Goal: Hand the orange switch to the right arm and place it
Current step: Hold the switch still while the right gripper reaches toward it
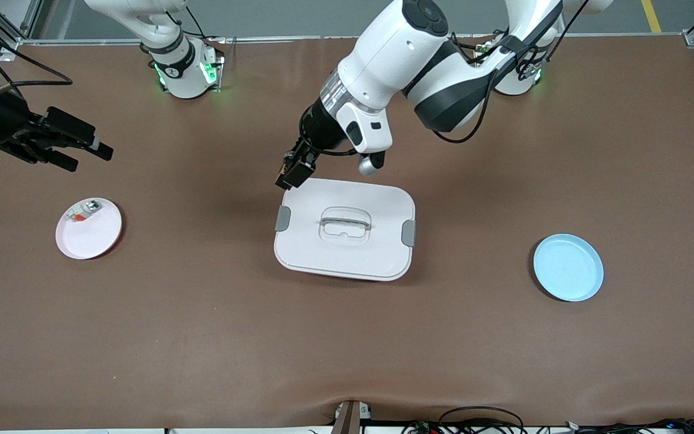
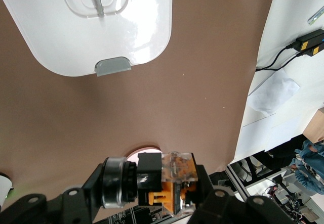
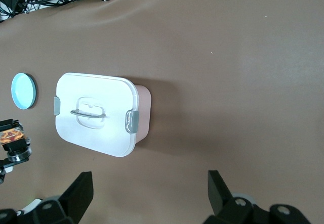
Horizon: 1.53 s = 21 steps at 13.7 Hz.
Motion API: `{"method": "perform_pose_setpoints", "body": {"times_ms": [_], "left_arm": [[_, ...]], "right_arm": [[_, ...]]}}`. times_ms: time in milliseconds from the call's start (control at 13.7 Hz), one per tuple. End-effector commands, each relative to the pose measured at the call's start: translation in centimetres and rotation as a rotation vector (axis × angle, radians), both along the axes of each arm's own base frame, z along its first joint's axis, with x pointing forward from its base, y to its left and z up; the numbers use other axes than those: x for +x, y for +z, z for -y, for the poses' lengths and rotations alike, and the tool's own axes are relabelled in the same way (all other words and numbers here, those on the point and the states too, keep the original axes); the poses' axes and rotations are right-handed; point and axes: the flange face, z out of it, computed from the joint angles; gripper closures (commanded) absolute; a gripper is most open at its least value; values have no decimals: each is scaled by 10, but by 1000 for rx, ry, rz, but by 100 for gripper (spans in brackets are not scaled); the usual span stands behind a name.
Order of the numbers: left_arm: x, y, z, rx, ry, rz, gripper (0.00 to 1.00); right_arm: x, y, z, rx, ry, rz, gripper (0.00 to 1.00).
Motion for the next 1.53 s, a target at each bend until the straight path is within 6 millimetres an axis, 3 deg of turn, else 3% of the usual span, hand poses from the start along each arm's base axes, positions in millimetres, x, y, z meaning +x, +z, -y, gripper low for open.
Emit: {"method": "perform_pose_setpoints", "body": {"times_ms": [0, 437, 655, 873, 1019, 1164, 1455], "left_arm": [[-6, 10, 8, -16, 9, 22, 76], [-6, 15, 8, -40, 55, -12, 76], [-5, 16, 9, -85, 123, -50, 76], [-5, 13, 10, -97, 161, -91, 76], [-13, 13, 17, -105, 175, -119, 76], [-20, 10, 24, -100, 163, -125, 76], [-29, 4, 28, -52, 139, -148, 76]], "right_arm": [[-3, 0, -2, 39, 5, -1, 0], [-6, -18, -19, 199, -33, 12, 0], [-9, -33, -56, 289, -46, 40, 0], [-8, -34, -90, 365, 15, 99, 0], [-2, -35, -104, 402, 51, 156, 0], [8, -51, -124, 397, 84, 179, 0], [25, -65, -166, 419, 108, 164, 0]]}}
